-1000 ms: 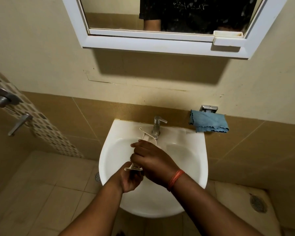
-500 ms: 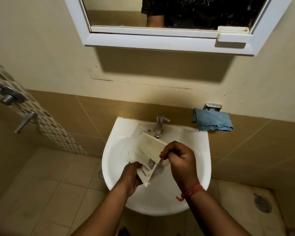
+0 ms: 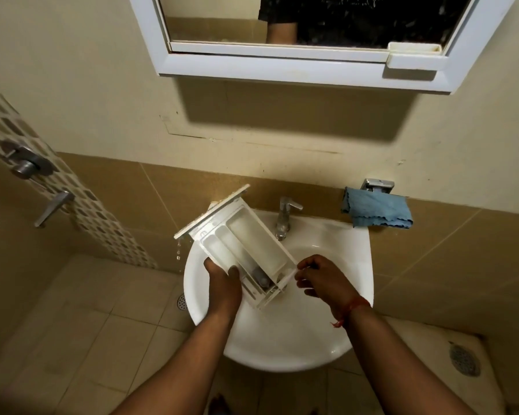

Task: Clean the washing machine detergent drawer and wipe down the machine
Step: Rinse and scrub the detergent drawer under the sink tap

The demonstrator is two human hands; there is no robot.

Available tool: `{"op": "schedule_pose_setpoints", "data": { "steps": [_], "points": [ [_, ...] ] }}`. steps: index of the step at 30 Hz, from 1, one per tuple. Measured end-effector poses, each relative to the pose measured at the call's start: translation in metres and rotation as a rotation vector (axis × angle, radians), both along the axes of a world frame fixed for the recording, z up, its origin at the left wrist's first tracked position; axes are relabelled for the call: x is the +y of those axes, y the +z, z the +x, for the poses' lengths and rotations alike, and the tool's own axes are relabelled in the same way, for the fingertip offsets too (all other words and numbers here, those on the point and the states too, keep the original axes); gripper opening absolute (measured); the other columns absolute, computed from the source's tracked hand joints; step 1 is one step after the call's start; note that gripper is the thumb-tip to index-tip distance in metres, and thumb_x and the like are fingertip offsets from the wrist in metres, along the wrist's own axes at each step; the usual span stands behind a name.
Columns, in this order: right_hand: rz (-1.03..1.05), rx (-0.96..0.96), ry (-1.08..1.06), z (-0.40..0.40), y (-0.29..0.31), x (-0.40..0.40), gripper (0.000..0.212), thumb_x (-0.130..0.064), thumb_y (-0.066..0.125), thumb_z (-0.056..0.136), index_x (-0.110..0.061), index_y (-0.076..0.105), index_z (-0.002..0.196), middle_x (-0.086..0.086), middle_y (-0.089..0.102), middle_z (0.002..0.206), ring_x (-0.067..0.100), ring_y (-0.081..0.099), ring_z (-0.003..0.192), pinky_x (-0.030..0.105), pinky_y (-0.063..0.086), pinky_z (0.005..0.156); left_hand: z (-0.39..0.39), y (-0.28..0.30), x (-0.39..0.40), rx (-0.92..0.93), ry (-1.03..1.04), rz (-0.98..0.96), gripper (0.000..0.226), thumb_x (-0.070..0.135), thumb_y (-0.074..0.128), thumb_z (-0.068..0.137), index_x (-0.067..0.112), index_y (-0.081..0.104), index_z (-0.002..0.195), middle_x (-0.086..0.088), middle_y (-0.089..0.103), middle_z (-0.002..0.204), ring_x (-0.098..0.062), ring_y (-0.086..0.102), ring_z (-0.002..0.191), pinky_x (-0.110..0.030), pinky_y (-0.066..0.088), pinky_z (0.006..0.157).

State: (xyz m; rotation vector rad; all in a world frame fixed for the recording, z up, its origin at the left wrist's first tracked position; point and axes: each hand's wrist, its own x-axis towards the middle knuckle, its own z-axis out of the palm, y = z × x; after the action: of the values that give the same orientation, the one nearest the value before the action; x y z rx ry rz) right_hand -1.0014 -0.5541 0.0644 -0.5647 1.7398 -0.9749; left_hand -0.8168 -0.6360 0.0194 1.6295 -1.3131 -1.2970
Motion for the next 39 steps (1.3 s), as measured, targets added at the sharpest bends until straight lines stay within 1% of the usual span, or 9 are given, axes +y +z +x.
{"op": "schedule_pose_setpoints", "data": {
  "steps": [4,7,12,15,23,27,32,35,39],
  "points": [
    [0.063,0.032,0.101,-0.002,0.006,-0.005,0.021,-0.032,0.055,0.095,-0.016,0.058,0.109,0.007,0.068,0.106,0.025,0.063,0.102,0.039,0.052,0.090,-0.006,0.004,-0.007,-0.014,-0.024,-0.125,0.048,0.004,0.050,0.095,0.017,0.028,0.135,-0.006,0.057,0.121,-0.028,0.058,0.108,-0.045,0.050,0.095],
    [-0.050,0.019,0.004,-0.006,0.015,-0.013,0.032,-0.045,0.048,0.098,-0.019,0.056,0.115,0.004,0.065,0.112,0.021,0.062,0.104,0.040,0.052,0.092,-0.008,0.005,-0.012,-0.041,-0.033,-0.205,0.051,0.002,0.055,0.094,0.016,0.031,0.137,0.001,0.054,0.114,-0.020,0.055,0.101,-0.034,0.046,0.088],
    [-0.338,-0.386,-0.222,-0.014,0.032,-0.026,0.053,-0.058,0.046,0.091,-0.022,0.055,0.129,0.001,0.063,0.125,0.020,0.059,0.116,0.044,0.049,0.098,-0.012,0.002,-0.019,-0.098,-0.101,-0.271,0.046,0.003,0.059,0.092,0.012,0.039,0.133,-0.007,0.060,0.114,-0.026,0.059,0.101,-0.038,0.050,0.087],
    [-0.372,-0.417,-0.190,-0.017,0.038,-0.032,0.055,-0.065,0.042,0.090,-0.030,0.059,0.128,-0.002,0.067,0.123,0.017,0.061,0.116,0.045,0.047,0.098,-0.015,0.001,-0.021,-0.143,-0.173,-0.298,0.037,0.001,0.057,0.092,0.009,0.046,0.126,-0.011,0.061,0.108,-0.036,0.057,0.103,-0.043,0.049,0.086],
    [-0.329,-0.350,-0.341,-0.020,0.026,-0.030,0.019,-0.017,0.056,0.095,-0.016,0.058,0.113,0.006,0.068,0.114,0.025,0.062,0.112,0.053,0.046,0.099,-0.019,0.009,-0.027,-0.169,-0.403,-0.259,0.040,0.011,0.056,0.098,0.012,0.047,0.136,-0.008,0.062,0.127,-0.027,0.057,0.120,-0.040,0.047,0.101],
    [-0.352,-0.339,-0.443,-0.021,0.018,-0.027,0.019,-0.002,0.047,0.091,-0.015,0.057,0.100,0.014,0.067,0.111,0.030,0.061,0.109,0.047,0.050,0.093,-0.011,0.015,-0.026,0.135,-0.426,0.005,0.044,-0.001,0.052,0.092,0.031,0.062,0.121,0.006,0.068,0.119,-0.015,0.060,0.118,-0.031,0.048,0.096],
    [-0.381,-0.327,-0.472,-0.014,0.009,-0.024,0.018,0.002,0.042,0.092,-0.008,0.056,0.097,0.017,0.065,0.104,0.033,0.063,0.100,0.042,0.057,0.078,-0.006,0.022,-0.024,0.567,-0.162,0.295,0.038,0.036,0.038,0.102,0.023,0.066,0.125,-0.007,0.070,0.120,-0.028,0.065,0.113,-0.050,0.050,0.093],
    [-0.366,-0.315,-0.419,-0.008,0.008,-0.024,0.017,0.004,0.042,0.091,-0.008,0.054,0.096,0.016,0.066,0.104,0.032,0.064,0.100,0.040,0.059,0.077,-0.010,0.031,-0.027,0.590,-0.136,0.289,0.054,0.060,0.033,0.098,0.026,0.060,0.130,-0.004,0.071,0.120,-0.023,0.067,0.110,-0.045,0.053,0.088],
    [-0.306,-0.256,-0.327,-0.009,0.008,-0.023,0.014,0.002,0.045,0.090,-0.008,0.052,0.095,0.014,0.066,0.106,0.030,0.065,0.100,0.042,0.059,0.078,-0.012,0.044,-0.035,0.497,-0.187,0.196,0.037,0.037,0.051,0.100,0.020,0.056,0.132,-0.007,0.067,0.125,-0.027,0.063,0.116,-0.050,0.048,0.102]
  ]
}}
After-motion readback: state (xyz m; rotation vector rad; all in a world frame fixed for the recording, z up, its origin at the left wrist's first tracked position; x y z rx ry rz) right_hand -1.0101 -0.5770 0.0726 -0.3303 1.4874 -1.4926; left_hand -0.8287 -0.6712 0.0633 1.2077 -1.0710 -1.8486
